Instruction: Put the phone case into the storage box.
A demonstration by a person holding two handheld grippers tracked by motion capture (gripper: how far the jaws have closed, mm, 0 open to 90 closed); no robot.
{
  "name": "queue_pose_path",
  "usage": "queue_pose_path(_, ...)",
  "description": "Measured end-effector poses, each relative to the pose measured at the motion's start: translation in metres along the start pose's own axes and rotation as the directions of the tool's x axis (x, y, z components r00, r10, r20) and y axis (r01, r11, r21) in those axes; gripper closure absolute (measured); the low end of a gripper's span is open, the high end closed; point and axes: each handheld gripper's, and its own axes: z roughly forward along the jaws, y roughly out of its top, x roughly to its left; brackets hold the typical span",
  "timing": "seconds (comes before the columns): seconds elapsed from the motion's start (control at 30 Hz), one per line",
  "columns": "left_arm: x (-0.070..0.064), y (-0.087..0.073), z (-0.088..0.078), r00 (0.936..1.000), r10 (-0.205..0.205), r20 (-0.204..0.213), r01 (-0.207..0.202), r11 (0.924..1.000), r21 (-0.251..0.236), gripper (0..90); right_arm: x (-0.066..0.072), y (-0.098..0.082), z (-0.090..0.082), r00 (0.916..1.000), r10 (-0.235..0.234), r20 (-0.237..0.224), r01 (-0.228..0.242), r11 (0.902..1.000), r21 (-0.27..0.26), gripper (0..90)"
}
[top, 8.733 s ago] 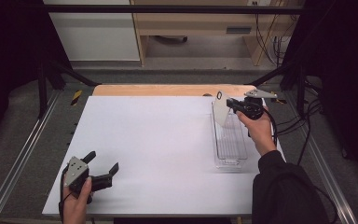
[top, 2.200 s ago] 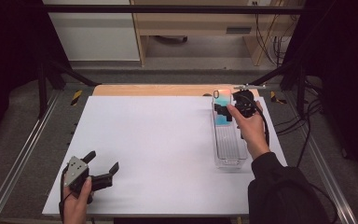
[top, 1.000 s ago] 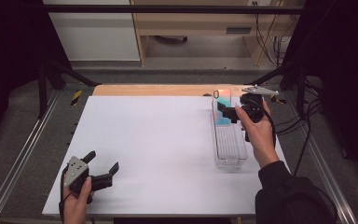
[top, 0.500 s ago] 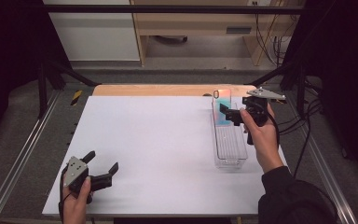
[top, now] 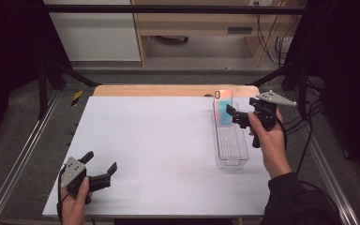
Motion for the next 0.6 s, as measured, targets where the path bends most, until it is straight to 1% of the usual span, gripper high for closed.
queue_pose_path(0.1, 0.002, 0.000, -0.001, 0.9999, -0.013, -0.008, 0.013, 0.9999, -0.006, 1.7, -0.002, -0.001, -0.004, 1.0000, 0.001, 0.005, -0.001, 0.9999, -0.015, 4.0)
queue_pose_path(0.2, 0.003, 0.000, -0.002, 0.9998, -0.017, -0.012, 0.017, 0.9998, -0.010, 1.7, -0.004, -0.001, -0.008, 0.9999, 0.000, 0.014, 0.001, 0.9995, -0.032, 4.0)
queue_pose_path(0.37, 0.006, 0.000, -0.003, 0.9996, -0.021, -0.019, 0.021, 0.9997, -0.011, 1.7, -0.007, -0.003, -0.014, 0.9998, 0.003, 0.019, -0.003, 0.9990, -0.044, 3.9)
queue_pose_path(0.6, 0.006, 0.000, -0.003, 0.9997, -0.018, -0.019, 0.017, 0.9998, -0.011, 1.7, -0.014, -0.005, -0.023, 0.9996, 0.012, 0.028, -0.010, 0.9982, -0.059, 3.8)
